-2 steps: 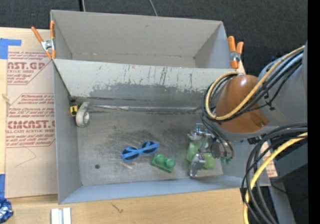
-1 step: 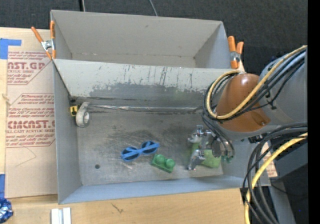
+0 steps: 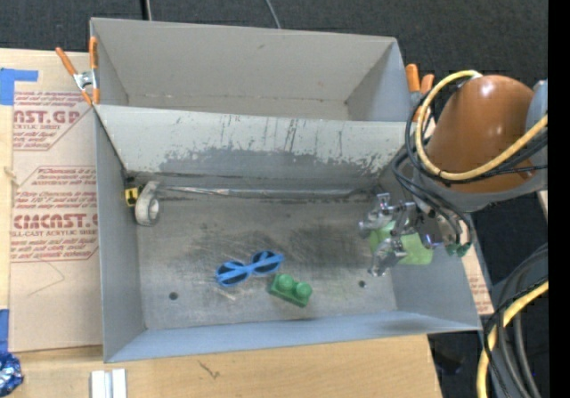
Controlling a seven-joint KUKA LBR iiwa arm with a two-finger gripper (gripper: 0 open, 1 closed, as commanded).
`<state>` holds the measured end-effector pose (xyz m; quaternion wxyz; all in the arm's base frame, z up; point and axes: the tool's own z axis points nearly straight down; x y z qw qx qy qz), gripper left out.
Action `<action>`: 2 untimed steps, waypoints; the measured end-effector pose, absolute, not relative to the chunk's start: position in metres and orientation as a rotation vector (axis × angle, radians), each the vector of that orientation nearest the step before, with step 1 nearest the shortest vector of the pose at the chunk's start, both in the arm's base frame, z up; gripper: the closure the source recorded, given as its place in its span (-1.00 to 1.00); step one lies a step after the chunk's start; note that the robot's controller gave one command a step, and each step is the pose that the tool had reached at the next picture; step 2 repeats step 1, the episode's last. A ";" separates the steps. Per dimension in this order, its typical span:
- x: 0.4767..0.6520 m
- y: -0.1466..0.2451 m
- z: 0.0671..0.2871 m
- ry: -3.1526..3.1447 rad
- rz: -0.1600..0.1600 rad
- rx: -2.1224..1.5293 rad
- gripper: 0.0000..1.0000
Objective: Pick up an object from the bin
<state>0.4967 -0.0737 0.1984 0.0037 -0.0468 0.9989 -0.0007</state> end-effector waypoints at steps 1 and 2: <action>0.495 -0.089 0.289 3.127 -0.004 -0.166 1.00; 0.495 -0.089 0.289 3.127 -0.004 -0.166 1.00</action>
Offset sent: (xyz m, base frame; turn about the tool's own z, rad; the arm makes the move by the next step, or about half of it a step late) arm -0.0033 -0.0146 0.0858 -0.0134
